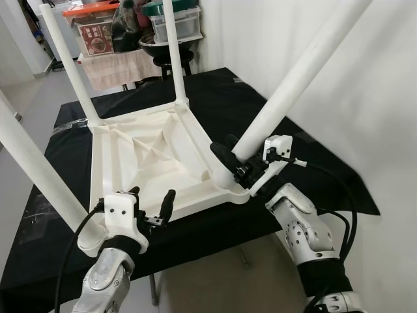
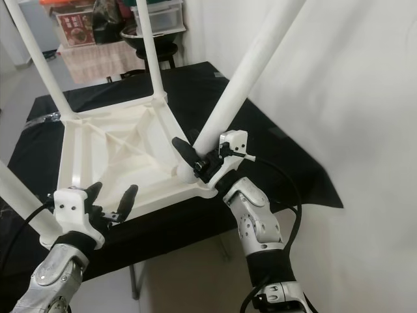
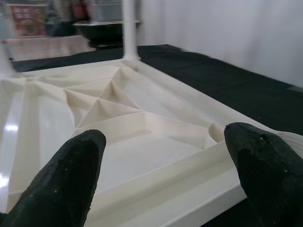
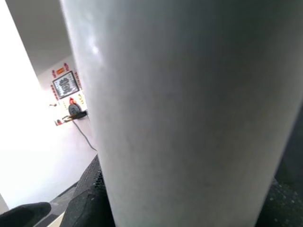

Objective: Building children table

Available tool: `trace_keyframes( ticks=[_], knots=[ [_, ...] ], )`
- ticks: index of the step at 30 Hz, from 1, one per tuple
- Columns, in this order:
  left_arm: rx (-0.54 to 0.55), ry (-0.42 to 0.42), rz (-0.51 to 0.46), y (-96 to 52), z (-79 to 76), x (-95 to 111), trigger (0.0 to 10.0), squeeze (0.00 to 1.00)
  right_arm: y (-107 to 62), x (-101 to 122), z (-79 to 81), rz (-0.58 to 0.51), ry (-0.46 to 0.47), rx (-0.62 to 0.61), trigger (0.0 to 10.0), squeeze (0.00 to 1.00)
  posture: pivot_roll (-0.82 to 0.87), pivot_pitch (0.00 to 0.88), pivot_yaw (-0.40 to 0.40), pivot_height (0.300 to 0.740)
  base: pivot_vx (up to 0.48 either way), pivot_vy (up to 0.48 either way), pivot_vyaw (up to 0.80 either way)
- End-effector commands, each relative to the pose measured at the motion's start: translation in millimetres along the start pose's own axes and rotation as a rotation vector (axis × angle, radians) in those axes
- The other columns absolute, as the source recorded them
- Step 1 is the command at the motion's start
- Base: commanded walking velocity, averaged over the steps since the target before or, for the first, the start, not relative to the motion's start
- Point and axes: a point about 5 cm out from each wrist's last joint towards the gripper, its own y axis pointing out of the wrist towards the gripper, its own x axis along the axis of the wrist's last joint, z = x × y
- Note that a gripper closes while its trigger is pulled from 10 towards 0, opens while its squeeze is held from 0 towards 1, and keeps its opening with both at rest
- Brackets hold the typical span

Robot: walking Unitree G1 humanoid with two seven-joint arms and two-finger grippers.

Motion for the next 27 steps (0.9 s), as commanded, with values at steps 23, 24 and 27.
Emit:
trace_keyframes(
  ticks=[23,24,27],
  knots=[
    [0.0,0.017,0.032,9.7,2.0,-2.5,10.0,0.0,16.3,17.7,-1.9,0.045,-0.162,0.054,10.0,0.0,-0.06,0.0,0.053,0.74,0.0,-0.061,0.37],
    [-0.029,0.022,0.04,8.2,-2.3,-3.9,10.0,0.0,17.0,17.6,-2.6,0.054,-0.181,0.059,10.0,0.0,-0.06,0.0,0.053,0.74,0.0,0.0,0.56],
    [-0.048,0.029,0.044,6.7,-4.7,-4.7,10.0,0.0,17.0,16.8,-2.1,0.06,-0.188,0.069,10.0,0.0,-0.06,0.0,0.051,0.74,0.162,0.0,0.72]
  ],
)
